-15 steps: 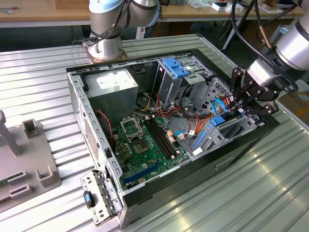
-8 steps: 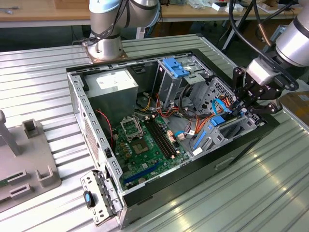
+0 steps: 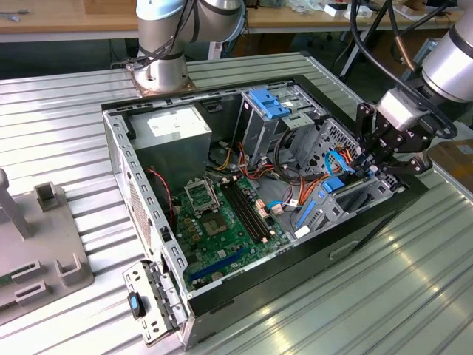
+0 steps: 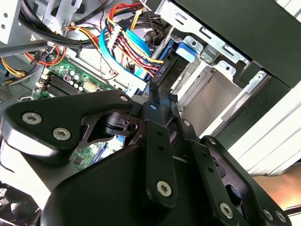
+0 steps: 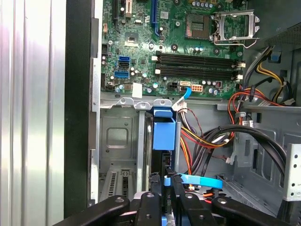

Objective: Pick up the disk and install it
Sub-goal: 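Insert the second disk wire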

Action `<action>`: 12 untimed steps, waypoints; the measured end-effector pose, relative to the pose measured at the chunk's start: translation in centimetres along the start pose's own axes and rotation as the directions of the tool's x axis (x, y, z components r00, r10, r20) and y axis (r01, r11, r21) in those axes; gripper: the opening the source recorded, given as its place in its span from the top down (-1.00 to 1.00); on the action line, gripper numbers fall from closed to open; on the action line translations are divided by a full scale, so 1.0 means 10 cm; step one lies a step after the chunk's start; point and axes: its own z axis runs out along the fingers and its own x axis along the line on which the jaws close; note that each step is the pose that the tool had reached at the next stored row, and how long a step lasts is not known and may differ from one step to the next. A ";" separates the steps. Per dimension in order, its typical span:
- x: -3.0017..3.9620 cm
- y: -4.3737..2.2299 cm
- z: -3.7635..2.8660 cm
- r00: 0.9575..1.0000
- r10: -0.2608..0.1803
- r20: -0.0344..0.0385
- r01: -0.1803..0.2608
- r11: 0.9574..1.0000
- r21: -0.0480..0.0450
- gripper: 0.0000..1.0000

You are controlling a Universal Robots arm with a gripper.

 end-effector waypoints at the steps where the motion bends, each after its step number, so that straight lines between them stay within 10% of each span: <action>1: 0.000 0.000 0.000 1.000 0.000 0.000 0.000 1.000 0.000 0.54; 12: -0.003 0.048 -0.001 1.000 0.000 0.000 0.000 1.000 0.000 0.54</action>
